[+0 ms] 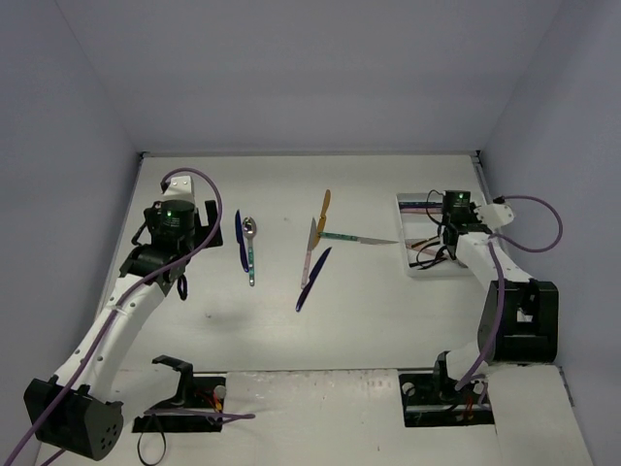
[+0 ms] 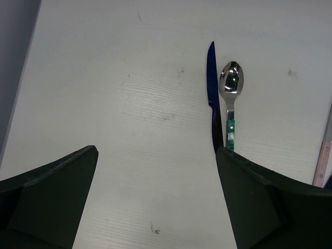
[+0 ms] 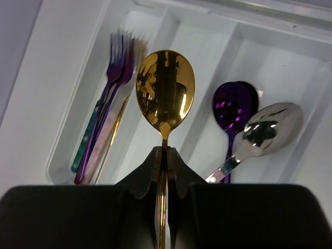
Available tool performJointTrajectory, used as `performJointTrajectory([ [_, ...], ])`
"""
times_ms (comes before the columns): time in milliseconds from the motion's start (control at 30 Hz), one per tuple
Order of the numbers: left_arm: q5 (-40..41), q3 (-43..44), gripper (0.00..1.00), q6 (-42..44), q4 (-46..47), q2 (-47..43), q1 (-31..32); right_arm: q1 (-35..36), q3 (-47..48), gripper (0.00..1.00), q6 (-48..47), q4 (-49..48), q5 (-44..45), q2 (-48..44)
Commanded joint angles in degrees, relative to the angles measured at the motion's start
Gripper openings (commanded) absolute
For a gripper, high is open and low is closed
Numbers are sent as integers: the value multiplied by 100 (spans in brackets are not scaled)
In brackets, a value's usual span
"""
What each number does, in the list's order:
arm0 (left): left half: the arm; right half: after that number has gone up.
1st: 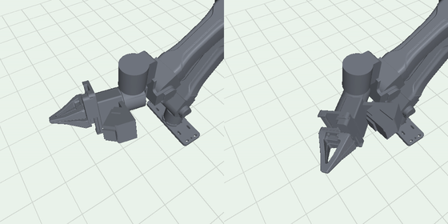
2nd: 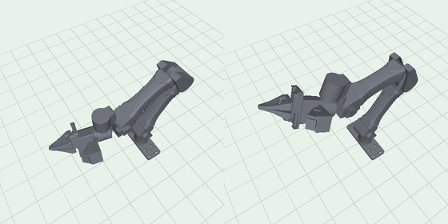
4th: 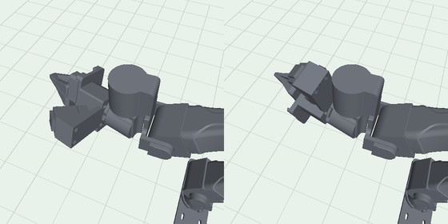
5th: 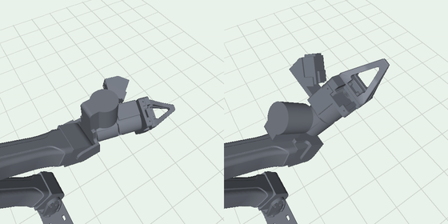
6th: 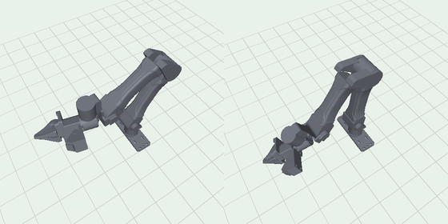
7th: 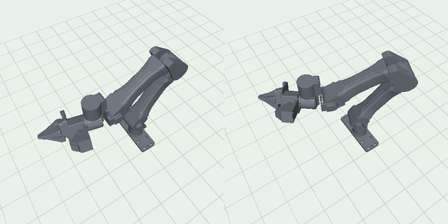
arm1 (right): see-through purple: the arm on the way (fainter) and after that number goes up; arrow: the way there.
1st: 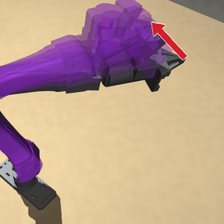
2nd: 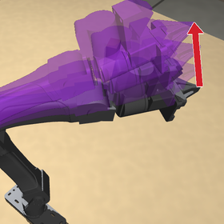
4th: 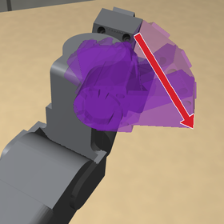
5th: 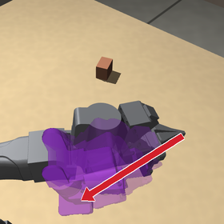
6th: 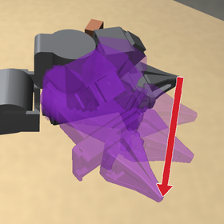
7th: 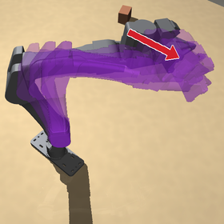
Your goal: Sort the eating utensils into containers
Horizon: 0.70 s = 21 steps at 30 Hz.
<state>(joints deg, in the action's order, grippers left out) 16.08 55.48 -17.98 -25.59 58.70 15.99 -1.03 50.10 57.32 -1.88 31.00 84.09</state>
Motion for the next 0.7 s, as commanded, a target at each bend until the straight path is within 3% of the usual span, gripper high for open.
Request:
performJointTrajectory([
  [0, 10, 103, 97, 22, 186, -78, -43, -249, -133, 0, 513, -163, 135, -125],
  [400, 8, 103, 97, 31, 187, -43, -43, -494, 8, 29, 366, -191, -300, 419],
  [533, 1, 103, 97, 29, 195, -50, -43, -307, 255, 32, -472, -223, -649, 286],
  [667, -8, 103, 97, 23, 195, -43, -43, 606, 617, 36, -1552, -397, -623, 100],
])
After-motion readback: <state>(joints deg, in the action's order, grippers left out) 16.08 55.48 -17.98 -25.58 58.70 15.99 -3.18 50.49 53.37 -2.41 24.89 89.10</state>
